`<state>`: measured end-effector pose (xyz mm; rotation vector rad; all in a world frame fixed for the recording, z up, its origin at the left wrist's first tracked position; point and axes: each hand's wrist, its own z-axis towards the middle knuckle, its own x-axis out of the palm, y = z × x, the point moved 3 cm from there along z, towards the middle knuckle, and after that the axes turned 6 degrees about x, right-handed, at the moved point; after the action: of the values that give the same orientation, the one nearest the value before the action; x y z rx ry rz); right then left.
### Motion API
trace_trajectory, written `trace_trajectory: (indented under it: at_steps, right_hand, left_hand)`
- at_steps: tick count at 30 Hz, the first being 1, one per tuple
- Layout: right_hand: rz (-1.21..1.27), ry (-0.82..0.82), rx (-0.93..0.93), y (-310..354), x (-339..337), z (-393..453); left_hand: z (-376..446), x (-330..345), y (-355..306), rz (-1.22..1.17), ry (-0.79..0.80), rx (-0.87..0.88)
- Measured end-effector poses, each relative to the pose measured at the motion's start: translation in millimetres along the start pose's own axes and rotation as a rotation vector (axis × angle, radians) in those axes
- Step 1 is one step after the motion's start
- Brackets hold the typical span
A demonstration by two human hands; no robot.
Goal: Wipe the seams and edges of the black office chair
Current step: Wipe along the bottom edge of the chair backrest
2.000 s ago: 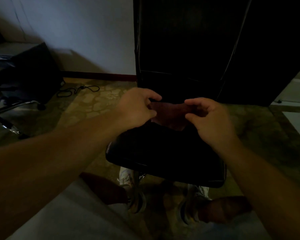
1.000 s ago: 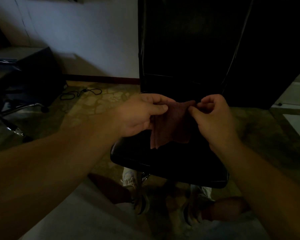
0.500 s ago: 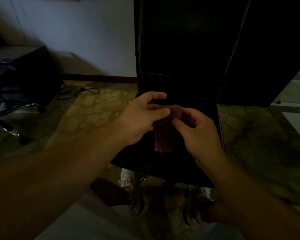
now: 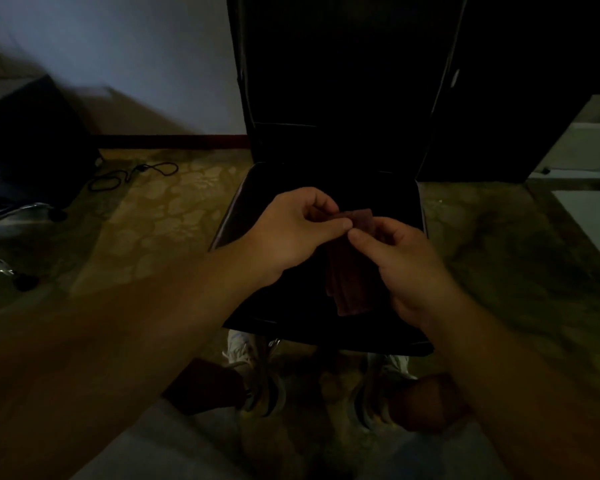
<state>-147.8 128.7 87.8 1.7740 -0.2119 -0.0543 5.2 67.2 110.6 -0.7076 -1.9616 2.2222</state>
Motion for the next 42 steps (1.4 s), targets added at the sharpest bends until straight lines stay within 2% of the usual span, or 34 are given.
trace_trajectory:
  at_steps: [4,8,12,18,23,26,30,32,36,42]
  right_hand:
    - [0.042,-0.069,0.103,-20,-41,23]
    - [0.098,-0.17,0.197,-45,-87,41]
    - [0.114,-0.201,0.216,-59,-117,52]
    - [-0.096,-0.177,0.257,-69,-145,70]
    - [-0.114,-0.223,0.316,-72,-171,79]
    - [0.043,-0.256,0.35,-71,-173,84]
    - [0.455,-0.218,0.355,-66,-171,92]
    - [0.584,-0.165,0.32,-62,-171,90]
    - [0.666,-0.109,0.35,-61,-176,85]
    - [0.757,-0.189,0.429,-67,-192,84]
  left_hand:
    - [19,26,18,0.054,0.078,-0.094]
    - [30,59,52,0.491,0.319,0.004]
    - [38,95,89,0.804,0.548,0.037]
    - [53,134,128,1.19,0.921,0.035]
    - [61,146,132,1.284,1.013,0.017]
    - [63,146,132,1.224,1.071,-0.057]
    - [73,160,130,1.133,1.019,-0.159]
    - [80,170,129,1.112,0.993,-0.191]
    - [92,185,131,1.099,0.938,-0.212]
    - [117,200,129,1.074,0.902,-0.264]
